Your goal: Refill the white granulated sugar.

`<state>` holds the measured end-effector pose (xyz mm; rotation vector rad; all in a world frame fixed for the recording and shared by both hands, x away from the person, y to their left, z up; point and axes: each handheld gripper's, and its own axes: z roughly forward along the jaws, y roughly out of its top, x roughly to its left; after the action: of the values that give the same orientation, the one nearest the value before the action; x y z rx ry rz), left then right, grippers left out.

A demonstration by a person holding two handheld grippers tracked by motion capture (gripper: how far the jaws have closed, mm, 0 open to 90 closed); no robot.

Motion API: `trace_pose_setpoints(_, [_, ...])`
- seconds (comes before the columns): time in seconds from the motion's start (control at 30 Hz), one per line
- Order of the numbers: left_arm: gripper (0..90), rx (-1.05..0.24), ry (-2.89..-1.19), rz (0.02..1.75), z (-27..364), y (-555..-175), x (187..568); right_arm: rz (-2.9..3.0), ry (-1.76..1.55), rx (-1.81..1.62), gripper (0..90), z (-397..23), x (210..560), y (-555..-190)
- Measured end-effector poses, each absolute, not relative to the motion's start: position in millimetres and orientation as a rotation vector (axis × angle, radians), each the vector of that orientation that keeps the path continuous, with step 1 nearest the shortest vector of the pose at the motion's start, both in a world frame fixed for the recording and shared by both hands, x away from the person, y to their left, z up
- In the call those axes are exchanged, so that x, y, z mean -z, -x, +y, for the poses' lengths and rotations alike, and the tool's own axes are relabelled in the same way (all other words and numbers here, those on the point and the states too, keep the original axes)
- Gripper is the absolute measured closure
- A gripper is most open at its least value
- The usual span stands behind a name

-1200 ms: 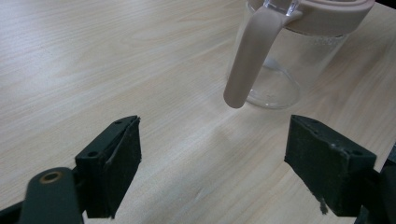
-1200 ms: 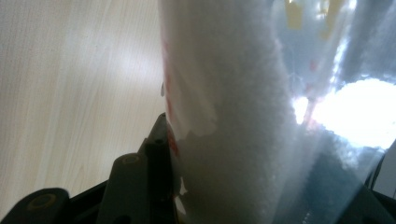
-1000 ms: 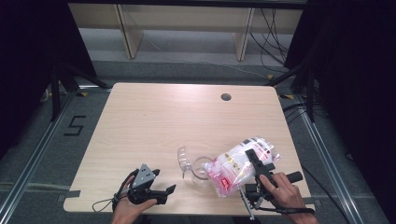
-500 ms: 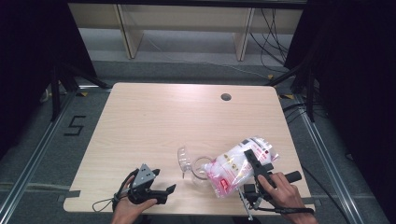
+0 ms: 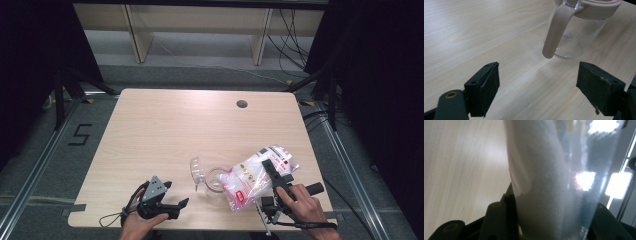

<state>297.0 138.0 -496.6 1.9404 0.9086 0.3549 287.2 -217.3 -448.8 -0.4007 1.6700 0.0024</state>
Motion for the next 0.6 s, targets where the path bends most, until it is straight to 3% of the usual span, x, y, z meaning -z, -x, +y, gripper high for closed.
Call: trace_pose_setpoints(0.6, [17.9, -0.355, -1.937, 0.915, 137.7, -296.7, 497.2, 1.671, 0.423, 0.008, 56.8, -215.9, 447.7, -287.2])
